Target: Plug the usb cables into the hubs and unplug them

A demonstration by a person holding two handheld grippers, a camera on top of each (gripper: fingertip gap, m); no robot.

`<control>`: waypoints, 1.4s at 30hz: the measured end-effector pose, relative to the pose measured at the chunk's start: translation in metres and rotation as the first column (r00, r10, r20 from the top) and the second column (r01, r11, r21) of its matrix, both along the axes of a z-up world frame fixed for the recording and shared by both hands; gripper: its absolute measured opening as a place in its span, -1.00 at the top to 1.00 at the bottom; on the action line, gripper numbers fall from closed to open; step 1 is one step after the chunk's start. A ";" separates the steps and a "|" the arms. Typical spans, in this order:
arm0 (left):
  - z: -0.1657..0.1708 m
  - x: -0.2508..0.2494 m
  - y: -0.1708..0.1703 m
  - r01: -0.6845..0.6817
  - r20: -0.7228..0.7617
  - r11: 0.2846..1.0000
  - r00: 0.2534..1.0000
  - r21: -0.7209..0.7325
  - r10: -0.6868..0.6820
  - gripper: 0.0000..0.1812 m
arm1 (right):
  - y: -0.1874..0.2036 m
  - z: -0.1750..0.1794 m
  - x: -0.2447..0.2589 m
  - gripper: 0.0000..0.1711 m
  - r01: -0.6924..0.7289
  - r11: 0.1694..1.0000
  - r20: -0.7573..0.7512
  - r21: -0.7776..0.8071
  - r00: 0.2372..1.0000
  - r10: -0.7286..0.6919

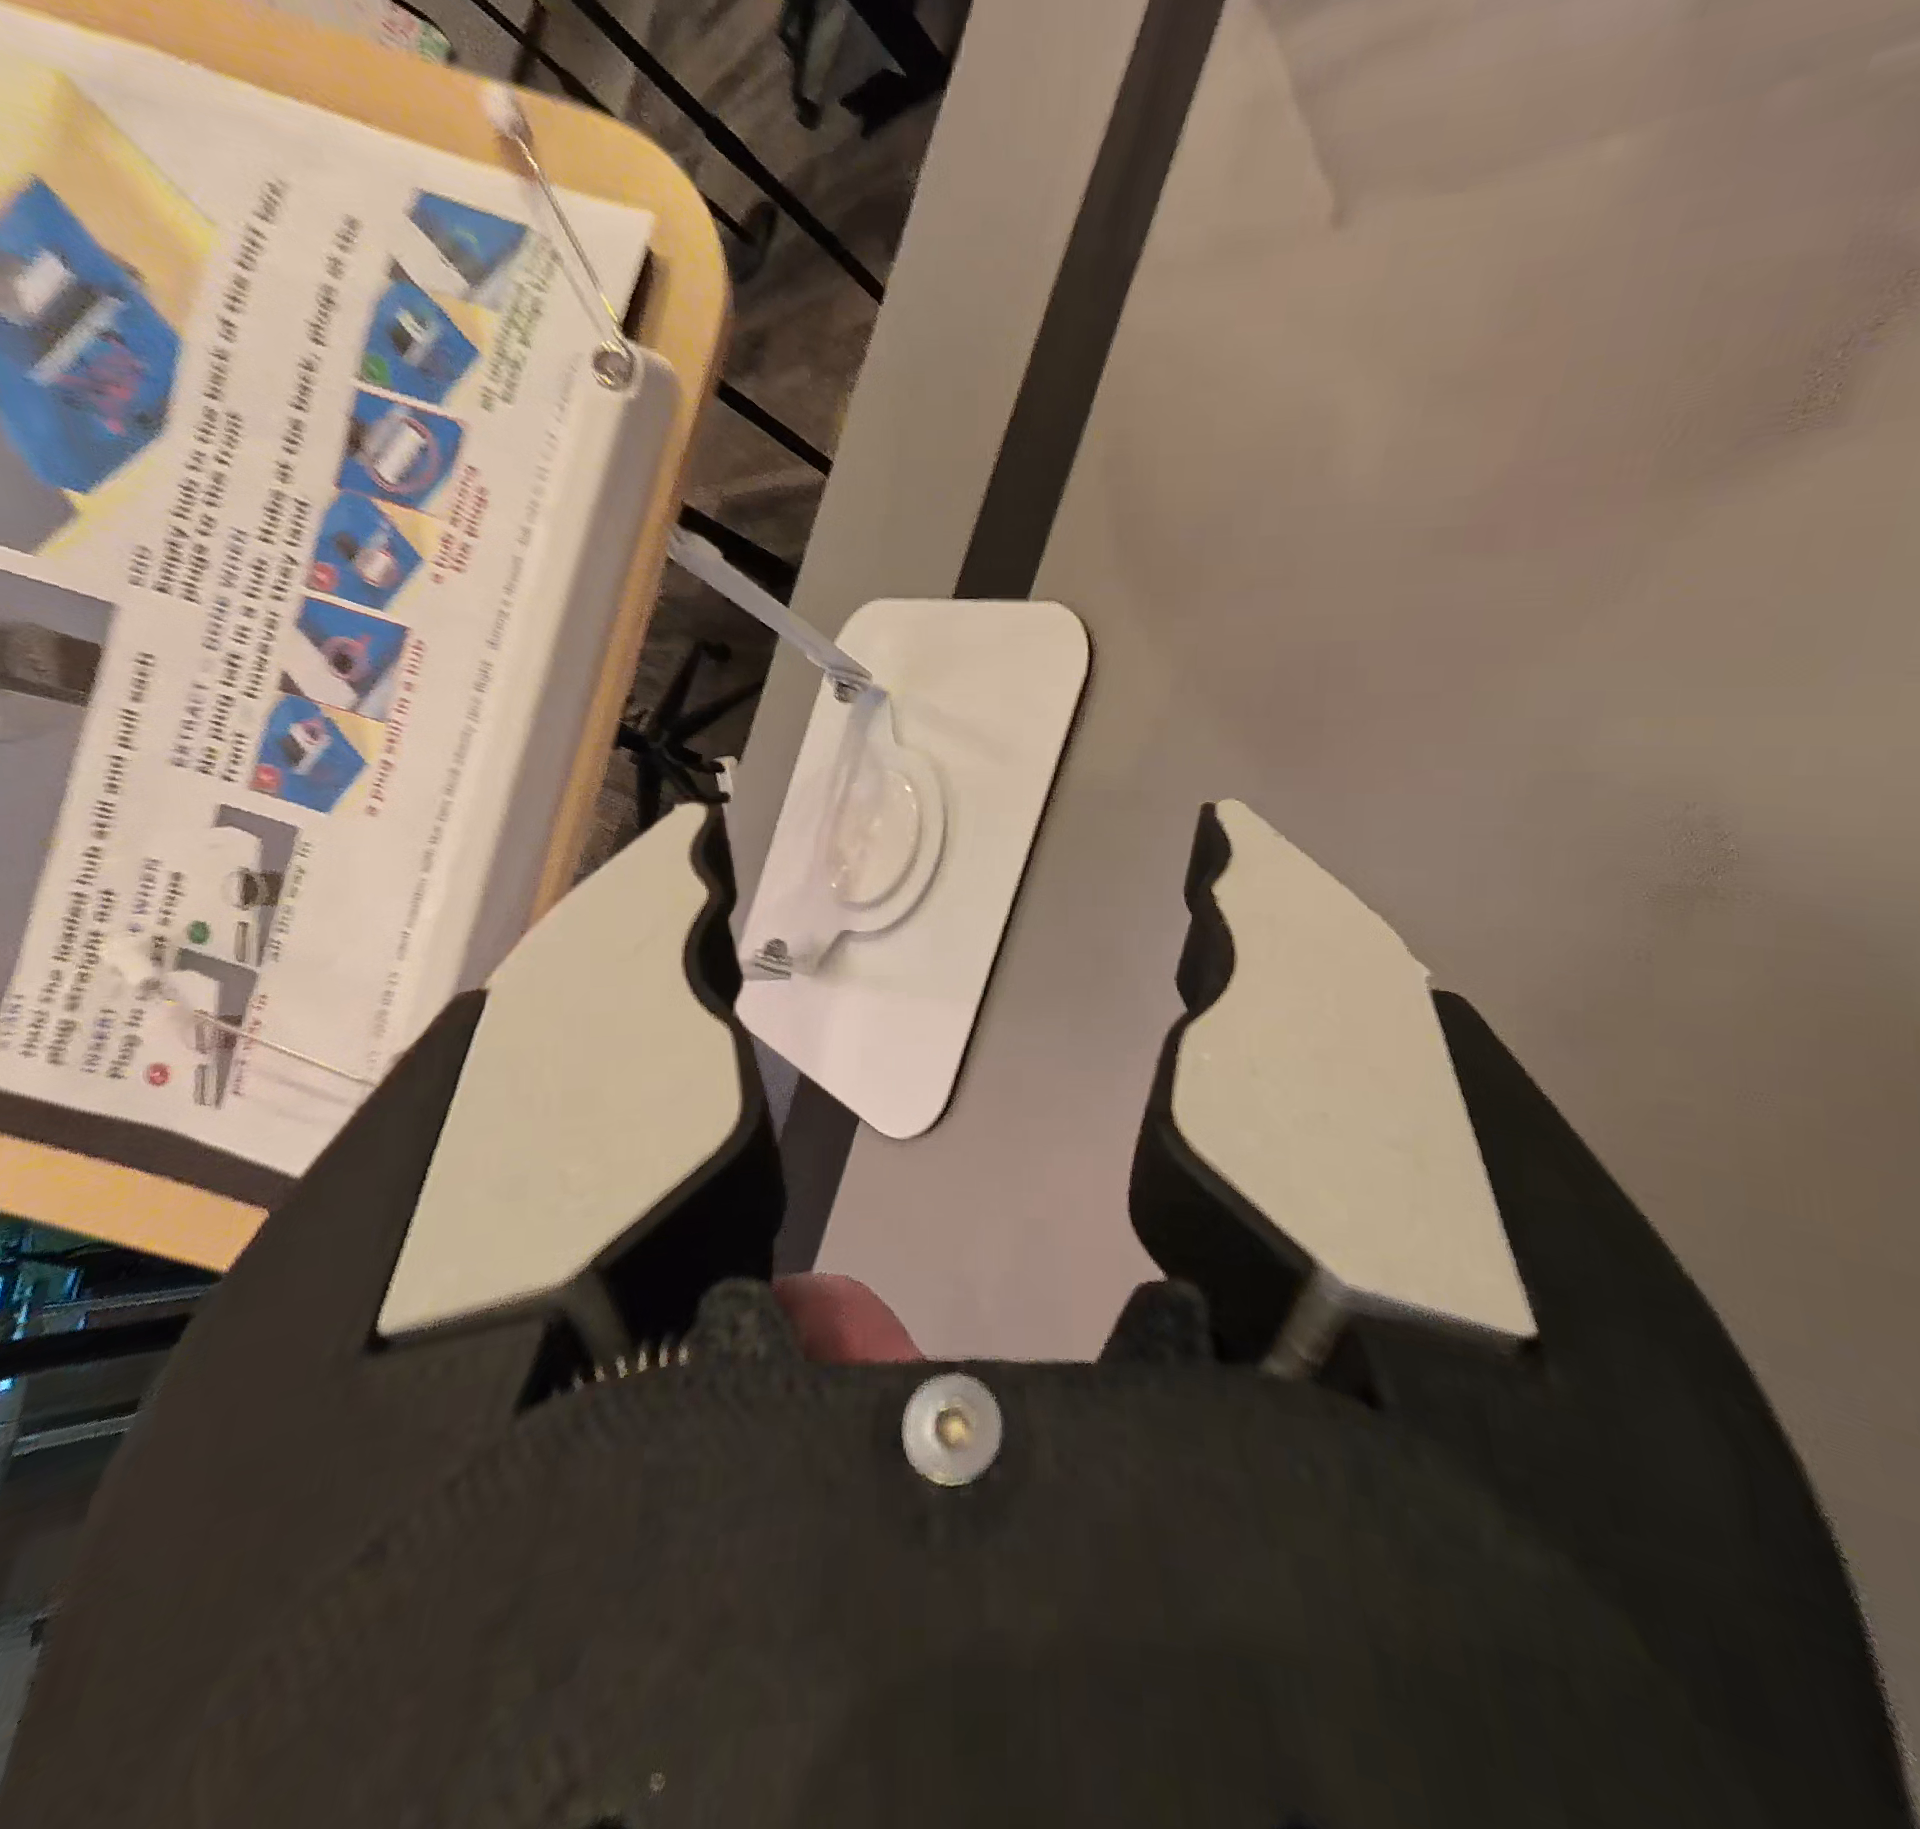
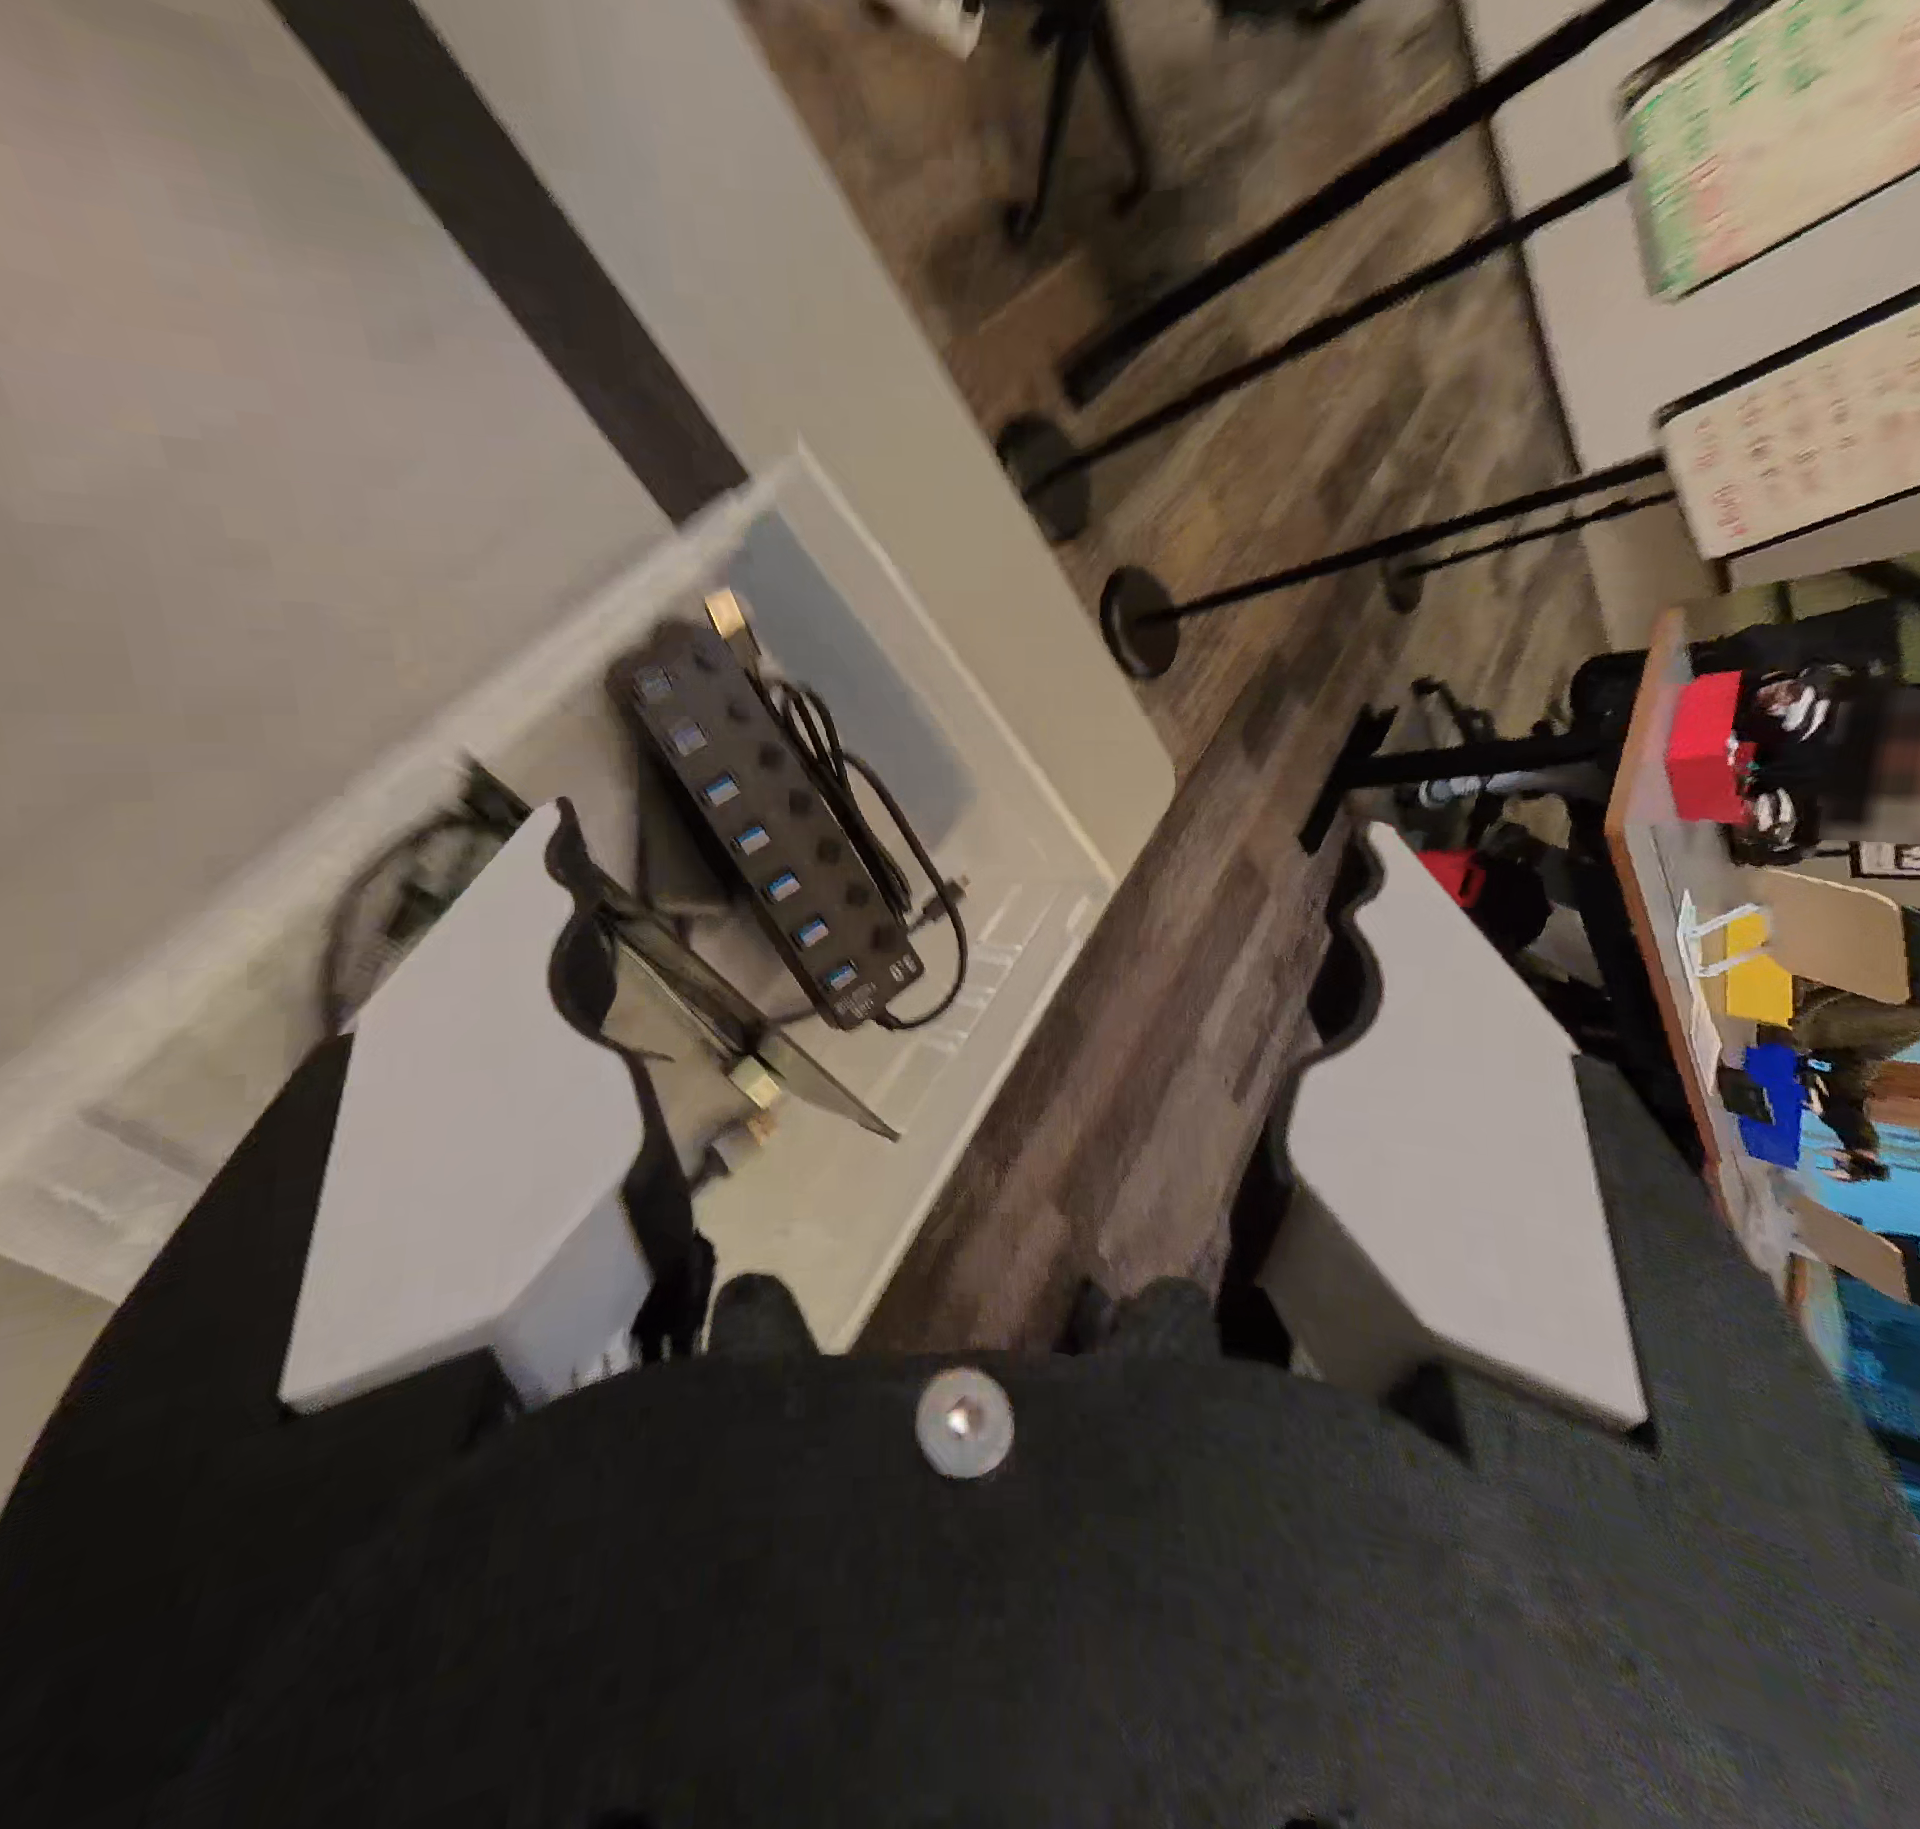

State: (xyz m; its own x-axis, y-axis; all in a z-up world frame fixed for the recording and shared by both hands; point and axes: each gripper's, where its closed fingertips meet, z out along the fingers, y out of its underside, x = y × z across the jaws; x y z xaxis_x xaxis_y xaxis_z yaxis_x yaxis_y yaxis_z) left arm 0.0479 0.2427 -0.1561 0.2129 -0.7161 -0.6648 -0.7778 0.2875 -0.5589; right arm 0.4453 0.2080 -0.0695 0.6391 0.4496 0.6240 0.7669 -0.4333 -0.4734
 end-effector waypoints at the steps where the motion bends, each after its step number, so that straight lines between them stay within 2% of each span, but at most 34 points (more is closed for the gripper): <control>1: 0.005 0.002 -0.001 -0.001 0.010 1.000 1.000 0.021 0.001 0.07 | -0.009 0.012 -0.017 -0.55 -0.012 0.999 -0.038 0.048 0.999 0.014; 6: 0.019 0.016 0.001 -0.054 0.050 0.992 0.998 0.111 0.048 0.03 | -0.046 0.072 -0.100 -0.57 -0.030 0.949 -0.200 0.314 0.975 0.097; 8: 0.019 0.017 0.009 -0.122 0.078 0.985 0.991 0.124 0.113 0.01 | -0.053 0.086 -0.130 -0.57 -0.012 0.917 -0.249 0.399 0.961 0.121; 12: 0.024 0.016 0.022 -0.216 0.165 0.966 0.968 0.145 0.192 -0.01 | -0.050 0.089 -0.182 -0.64 0.025 0.875 -0.311 0.484 0.939 0.145; 18: 0.034 0.010 0.025 -0.250 0.196 0.954 0.956 0.166 0.217 -0.01 | -0.032 0.096 -0.220 -0.68 0.081 0.827 -0.415 0.556 0.890 0.192; 22: 0.043 0.008 0.024 -0.258 0.231 0.952 0.948 0.164 0.218 0.00 | -0.022 0.096 -0.209 -0.65 0.157 0.786 -0.481 0.598 0.855 0.195; 26: 0.044 0.008 0.024 -0.263 0.227 0.950 0.948 0.168 0.222 0.00 | -0.009 0.073 -0.197 -0.62 0.164 0.789 -0.468 0.592 0.867 0.171; 29: 0.046 0.009 0.022 -0.255 0.224 0.951 0.951 0.175 0.214 0.01 | -0.002 0.054 -0.181 -0.64 0.162 0.801 -0.401 0.577 0.910 0.105; 32: 0.054 0.007 0.021 -0.256 0.238 0.949 0.948 0.184 0.210 0.01 | 0.002 0.050 -0.150 -0.63 0.206 0.781 -0.370 0.589 0.928 0.035; 35: 0.065 0.002 0.022 -0.263 0.271 0.947 0.940 0.183 0.209 0.01 | 0.001 0.042 -0.106 -0.62 0.295 0.758 -0.372 0.582 0.925 -0.074; 38: 0.074 -0.005 0.024 -0.280 0.301 0.943 0.928 0.182 0.218 0.01 | -0.003 0.029 -0.061 -0.61 0.393 0.699 -0.375 0.597 0.907 -0.190; 42: 0.079 -0.010 0.028 -0.285 0.353 0.948 0.909 0.143 0.220 -0.04 | 0.000 0.008 -0.032 -0.67 0.457 0.645 -0.370 0.612 0.887 -0.278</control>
State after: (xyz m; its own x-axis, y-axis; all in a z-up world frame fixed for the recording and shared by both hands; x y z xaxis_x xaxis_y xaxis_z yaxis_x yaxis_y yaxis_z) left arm 0.0377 0.2710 -0.0771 0.5996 -0.4779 -0.6419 -0.6197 0.2303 -0.7503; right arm 0.4129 0.2077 -0.0615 0.8150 -0.3317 0.4751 0.4496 -0.1553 -0.8796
